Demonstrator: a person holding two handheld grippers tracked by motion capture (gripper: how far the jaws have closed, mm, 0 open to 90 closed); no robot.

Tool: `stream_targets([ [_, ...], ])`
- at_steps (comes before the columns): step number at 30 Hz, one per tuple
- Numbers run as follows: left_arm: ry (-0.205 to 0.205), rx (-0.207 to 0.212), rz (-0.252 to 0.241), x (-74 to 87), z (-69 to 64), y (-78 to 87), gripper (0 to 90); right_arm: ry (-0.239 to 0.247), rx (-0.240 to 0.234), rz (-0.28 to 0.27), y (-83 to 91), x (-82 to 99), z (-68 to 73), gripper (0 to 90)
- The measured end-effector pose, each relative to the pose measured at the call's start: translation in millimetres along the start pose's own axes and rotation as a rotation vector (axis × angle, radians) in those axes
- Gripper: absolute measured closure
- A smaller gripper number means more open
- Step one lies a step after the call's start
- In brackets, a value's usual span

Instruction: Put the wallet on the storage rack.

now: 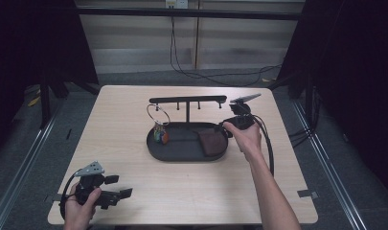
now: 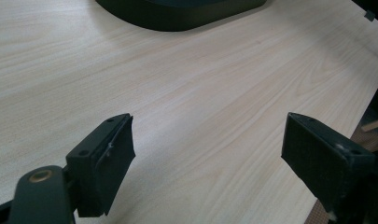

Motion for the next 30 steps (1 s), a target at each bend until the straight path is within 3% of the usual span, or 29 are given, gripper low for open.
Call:
stream_targets([
  [4,0.005,-0.001,-0.003,-0.6,0.7,-0.6,16.9,0.047,0.020,-0.051,7.4,6.5,1.4,27.9],
  [7,0.008,0.001,-0.021,-2.4,0.7,0.4,16.8,0.072,0.010,-0.085,12.2,11.2,2.2,24.3],
  [8,0.007,0.001,-0.025,-3.1,0.8,0.6,16.8,0.082,-0.015,-0.108,16.2,13.4,4.0,23.1],
  [11,0.014,0.004,-0.033,-4.4,1.1,0.4,16.8,0.088,-0.022,-0.112,19.2,16.9,4.9,22.1],
  [17,0.020,-0.002,-0.028,-4.3,2.6,0.1,16.8,0.076,-0.086,-0.139,25.7,30.9,2.8,19.9],
  [24,0.029,-0.006,-0.026,-5.2,4.2,-1.3,16.8,0.080,-0.089,-0.154,28.3,42.3,0.0,18.6],
  [30,0.037,-0.009,-0.029,-5.8,5.4,-1.9,16.8,0.078,-0.119,-0.173,31.6,56.7,-2.6,17.6],
])
Point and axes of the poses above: each handheld gripper's, and its own axes: y roughly backward along the jaws, x roughly out of its underside, z roughly to its left, the point moved 8 cm from there along -y, roughly forward along the jaws, and after that the axes turned 11 degrees about z, right-handed, at the moved point
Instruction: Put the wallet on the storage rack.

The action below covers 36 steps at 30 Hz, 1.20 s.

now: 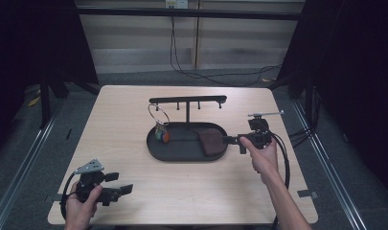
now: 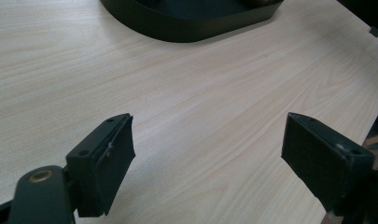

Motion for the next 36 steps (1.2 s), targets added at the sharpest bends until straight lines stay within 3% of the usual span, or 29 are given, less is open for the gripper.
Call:
stream_targets([
  [11,0.017,-0.003,0.002,0.2,1.6,-0.6,16.8,0.010,-0.005,-0.034,9.1,25.0,-1.2,14.7],
  [14,0.029,-0.022,-0.005,0.4,3.6,0.5,16.8,0.017,0.032,-0.043,12.1,36.2,-1.9,14.4],
  [24,0.022,-0.020,-0.006,1.3,2.5,1.4,16.8,0.055,0.068,-0.104,30.4,61.9,4.1,14.8],
  [27,0.038,0.011,-0.030,-0.2,-0.7,2.0,16.8,0.059,0.071,-0.107,34.0,72.3,4.0,15.2],
  [34,0.044,0.006,-0.033,0.3,-3.0,2.0,16.8,0.057,0.088,-0.131,41.2,95.7,0.4,15.4],
  [36,0.043,0.012,-0.033,0.6,-3.0,1.9,16.8,0.062,0.119,-0.136,40.8,100.7,-2.4,15.6],
])
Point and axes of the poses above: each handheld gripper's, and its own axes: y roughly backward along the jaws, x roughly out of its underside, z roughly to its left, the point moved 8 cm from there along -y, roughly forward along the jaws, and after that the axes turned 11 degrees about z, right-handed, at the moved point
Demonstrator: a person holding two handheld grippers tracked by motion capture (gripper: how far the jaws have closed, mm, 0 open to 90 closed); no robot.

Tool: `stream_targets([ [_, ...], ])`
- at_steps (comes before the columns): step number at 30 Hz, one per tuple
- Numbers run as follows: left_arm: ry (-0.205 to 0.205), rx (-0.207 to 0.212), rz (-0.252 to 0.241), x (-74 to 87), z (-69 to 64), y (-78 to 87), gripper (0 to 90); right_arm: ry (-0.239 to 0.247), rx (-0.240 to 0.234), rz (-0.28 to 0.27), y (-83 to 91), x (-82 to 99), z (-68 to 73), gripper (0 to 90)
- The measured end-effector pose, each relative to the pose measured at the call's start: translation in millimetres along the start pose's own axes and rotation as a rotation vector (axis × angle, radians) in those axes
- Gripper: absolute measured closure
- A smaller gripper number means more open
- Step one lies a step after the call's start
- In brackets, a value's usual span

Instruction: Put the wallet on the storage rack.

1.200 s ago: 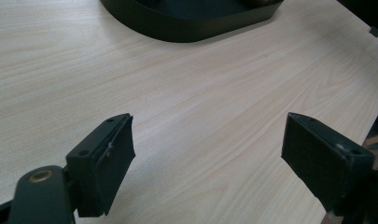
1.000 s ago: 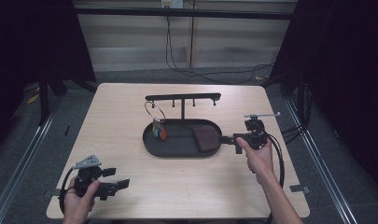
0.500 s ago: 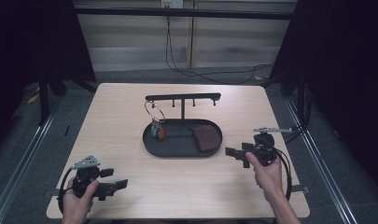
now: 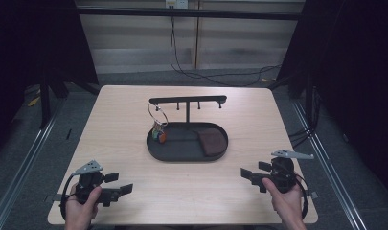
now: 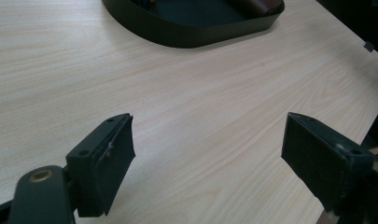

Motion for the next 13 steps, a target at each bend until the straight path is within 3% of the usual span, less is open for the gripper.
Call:
stream_targets([
  [2,0.001,-0.007,0.006,0.9,-0.1,-0.4,16.8,0.017,0.023,-0.004,-1.5,4.5,-1.4,15.7],
  [7,-0.012,-0.025,0.031,4.2,-0.7,-1.0,16.8,-0.023,0.001,-0.027,-4.9,17.4,-5.7,16.1],
  [13,-0.018,-0.019,0.023,5.0,-2.0,2.0,16.9,-0.035,0.018,-0.015,-9.1,30.1,-11.9,16.2],
])
Point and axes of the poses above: each handheld gripper's, and its own axes: y roughly backward along the jaws, x roughly out of its underside, z roughly to its left, the point moved 8 cm from there along -y, roughly forward along the jaws, and after that the axes turned 11 degrees about z, right-handed, at the moved point
